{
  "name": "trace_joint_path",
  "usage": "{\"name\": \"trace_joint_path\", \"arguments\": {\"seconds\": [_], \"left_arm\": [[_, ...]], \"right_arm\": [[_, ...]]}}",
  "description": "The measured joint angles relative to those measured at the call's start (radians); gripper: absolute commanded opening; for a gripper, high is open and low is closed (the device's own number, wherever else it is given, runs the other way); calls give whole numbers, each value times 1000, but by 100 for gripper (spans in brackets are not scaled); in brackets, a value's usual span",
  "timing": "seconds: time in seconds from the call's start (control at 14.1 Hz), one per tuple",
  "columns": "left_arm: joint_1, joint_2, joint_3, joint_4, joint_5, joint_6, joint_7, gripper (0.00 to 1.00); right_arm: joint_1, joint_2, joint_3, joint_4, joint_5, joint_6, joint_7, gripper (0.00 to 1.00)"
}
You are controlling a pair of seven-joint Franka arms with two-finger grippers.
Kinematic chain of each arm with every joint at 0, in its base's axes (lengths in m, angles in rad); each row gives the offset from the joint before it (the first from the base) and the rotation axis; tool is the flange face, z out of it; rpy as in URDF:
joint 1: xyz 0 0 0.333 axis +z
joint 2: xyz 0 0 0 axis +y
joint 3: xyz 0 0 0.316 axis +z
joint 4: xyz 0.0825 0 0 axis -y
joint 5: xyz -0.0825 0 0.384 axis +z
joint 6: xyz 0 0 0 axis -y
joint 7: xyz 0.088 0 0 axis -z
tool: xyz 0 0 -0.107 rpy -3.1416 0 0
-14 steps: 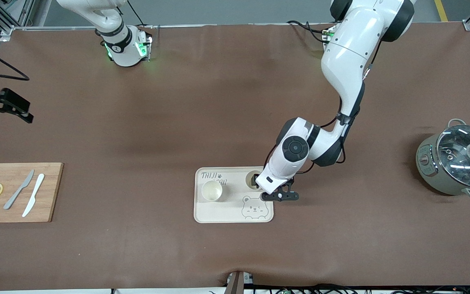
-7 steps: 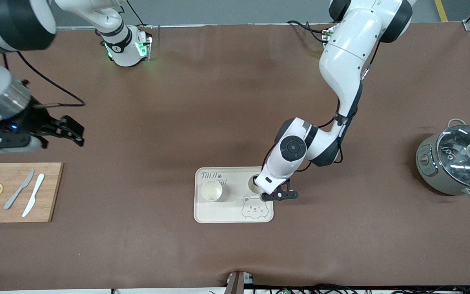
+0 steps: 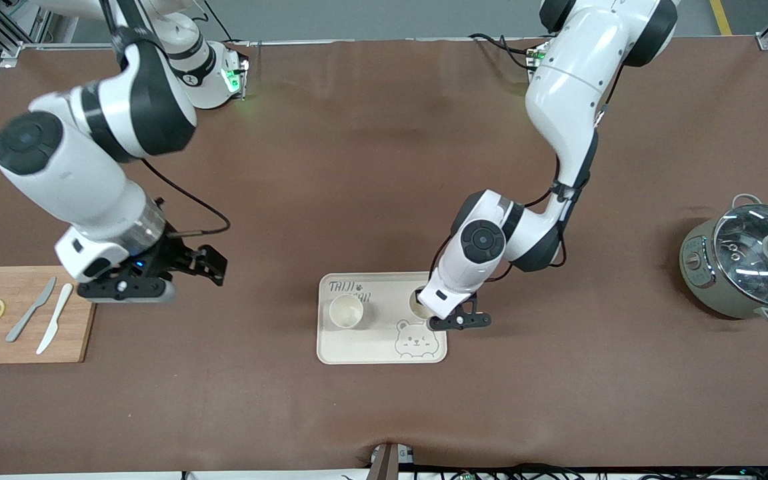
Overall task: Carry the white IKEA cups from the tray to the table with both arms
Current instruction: 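Grasp the cup with the left gripper while the right gripper approaches, then lift the cup with the left gripper while the right gripper grasps the other cup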
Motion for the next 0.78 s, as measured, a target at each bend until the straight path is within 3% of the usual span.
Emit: {"name": "trace_joint_path", "arguments": {"seconds": [0.21, 0.36, 0.78], "left_arm": [[49, -138, 4, 9, 59, -249, 3, 0], [102, -220, 4, -15, 74, -340, 79, 0], [355, -496, -1, -358, -22, -364, 586, 0]], "right_arm": [[15, 72, 0, 3, 28, 97, 2, 100], [34, 107, 0, 4, 52, 140, 3, 100], [63, 172, 0, 6, 71, 198, 9, 100]]}}
